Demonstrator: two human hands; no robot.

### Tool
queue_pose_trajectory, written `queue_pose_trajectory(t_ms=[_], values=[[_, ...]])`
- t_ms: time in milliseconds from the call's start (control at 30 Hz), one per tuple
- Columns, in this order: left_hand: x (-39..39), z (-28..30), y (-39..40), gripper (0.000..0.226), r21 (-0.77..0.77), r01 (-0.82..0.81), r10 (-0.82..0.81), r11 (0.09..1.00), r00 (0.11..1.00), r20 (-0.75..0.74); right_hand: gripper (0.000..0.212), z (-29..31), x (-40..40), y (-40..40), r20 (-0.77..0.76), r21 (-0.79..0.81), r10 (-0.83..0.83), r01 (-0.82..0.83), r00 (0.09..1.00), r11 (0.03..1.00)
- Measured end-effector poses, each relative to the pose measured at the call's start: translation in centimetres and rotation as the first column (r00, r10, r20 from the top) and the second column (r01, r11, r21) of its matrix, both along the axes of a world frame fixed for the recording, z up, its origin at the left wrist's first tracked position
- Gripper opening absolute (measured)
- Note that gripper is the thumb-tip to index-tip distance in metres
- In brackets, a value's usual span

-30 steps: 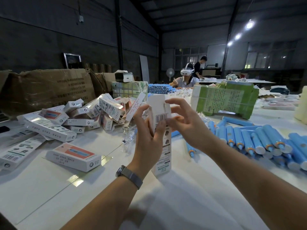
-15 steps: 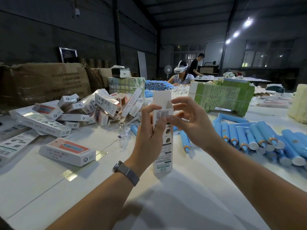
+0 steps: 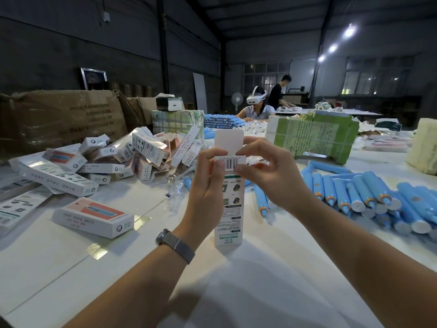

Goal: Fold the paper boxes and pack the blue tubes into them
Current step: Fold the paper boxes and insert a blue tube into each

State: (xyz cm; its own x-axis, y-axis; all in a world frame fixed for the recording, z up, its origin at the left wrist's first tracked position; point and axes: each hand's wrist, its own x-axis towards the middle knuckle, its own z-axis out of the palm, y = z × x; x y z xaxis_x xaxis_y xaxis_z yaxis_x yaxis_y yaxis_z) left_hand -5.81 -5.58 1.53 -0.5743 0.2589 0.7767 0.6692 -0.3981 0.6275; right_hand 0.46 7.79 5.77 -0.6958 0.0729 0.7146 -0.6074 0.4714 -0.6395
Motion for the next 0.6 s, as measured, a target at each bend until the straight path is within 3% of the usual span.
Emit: queue_pose_trajectory(t_ms=[233,367,600], values=[[0.02,0.22,-0.21,0.015,0.011,-0.023,0.024,1.0,0.997,-0.07,0.051,-0.04,0.14,-0.38,-0.092,0.055,-0.083,0.088,0.992,0.995],[0.09,0.11,-0.06,0.018,0.027,0.042,-0.043,0.999,0.999,0.009,0.028,0.11,0.13,-0.23,-0.106,0.164,-0.139,0.155,0.985,0.974],[0.03,0.03,0.12,0.012,0.006,-0.041,0.041,0.999,0.995,-0.087,0.003,0.44,0.26,0.21,-0.055,0.092,-0.073,0.077,0.996,0.993]])
